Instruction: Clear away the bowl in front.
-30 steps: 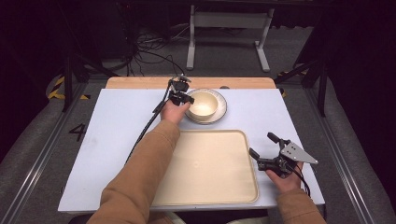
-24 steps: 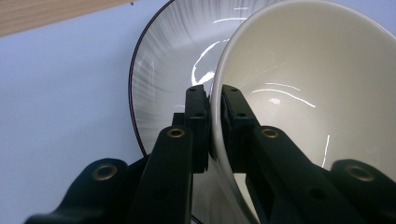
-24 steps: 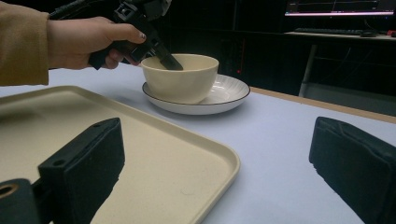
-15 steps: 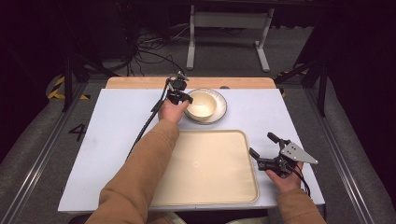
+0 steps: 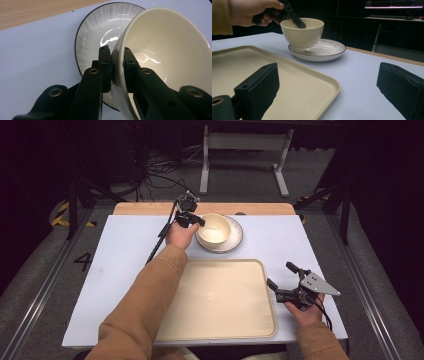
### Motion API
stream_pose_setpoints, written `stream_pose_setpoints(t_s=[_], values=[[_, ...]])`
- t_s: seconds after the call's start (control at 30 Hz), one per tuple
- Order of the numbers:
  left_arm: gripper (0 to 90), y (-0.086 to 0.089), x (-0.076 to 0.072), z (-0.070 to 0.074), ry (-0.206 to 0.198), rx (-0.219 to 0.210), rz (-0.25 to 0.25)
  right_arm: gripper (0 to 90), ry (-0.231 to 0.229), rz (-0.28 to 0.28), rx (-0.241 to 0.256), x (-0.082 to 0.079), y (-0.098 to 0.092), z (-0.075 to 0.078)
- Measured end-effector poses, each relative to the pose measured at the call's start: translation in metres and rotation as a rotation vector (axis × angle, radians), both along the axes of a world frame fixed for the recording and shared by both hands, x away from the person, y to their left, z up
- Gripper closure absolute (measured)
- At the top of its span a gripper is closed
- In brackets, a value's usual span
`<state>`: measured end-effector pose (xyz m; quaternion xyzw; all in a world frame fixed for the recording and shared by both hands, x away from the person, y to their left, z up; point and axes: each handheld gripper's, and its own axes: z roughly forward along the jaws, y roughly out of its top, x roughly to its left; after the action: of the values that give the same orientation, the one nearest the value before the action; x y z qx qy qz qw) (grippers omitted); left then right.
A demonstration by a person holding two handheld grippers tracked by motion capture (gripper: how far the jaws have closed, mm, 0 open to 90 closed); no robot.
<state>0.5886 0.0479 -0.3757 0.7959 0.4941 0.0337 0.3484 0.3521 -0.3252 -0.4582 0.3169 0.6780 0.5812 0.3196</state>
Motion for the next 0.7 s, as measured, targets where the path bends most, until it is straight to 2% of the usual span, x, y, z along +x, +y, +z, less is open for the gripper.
stream_pose_setpoints(t_s=[0.17,0.4,0.5,0.53,0.57,0.7], values=[[81.9,0.003,-0.005,0.010,-0.004,0.013,-0.021,5.0,0.000,0.000,0.000,0.000,0.000,0.000],[81.9,0.003,-0.015,0.029,-0.024,0.008,-0.070,2.6,0.000,-0.002,0.004,0.000,0.000,0.000],[81.8,0.002,-0.019,0.033,-0.024,0.004,-0.077,1.8,0.000,-0.001,0.006,0.000,-0.001,0.000],[81.8,0.003,-0.019,0.034,-0.031,0.011,-0.099,1.4,0.000,-0.001,0.007,0.000,-0.001,0.000],[81.8,0.002,-0.022,0.036,-0.024,0.005,-0.097,1.3,-0.002,0.000,0.008,0.000,-0.001,0.000],[81.7,0.000,-0.028,0.042,-0.016,0.018,-0.146,1.3,-0.003,-0.001,0.009,0.000,-0.001,0.000]])
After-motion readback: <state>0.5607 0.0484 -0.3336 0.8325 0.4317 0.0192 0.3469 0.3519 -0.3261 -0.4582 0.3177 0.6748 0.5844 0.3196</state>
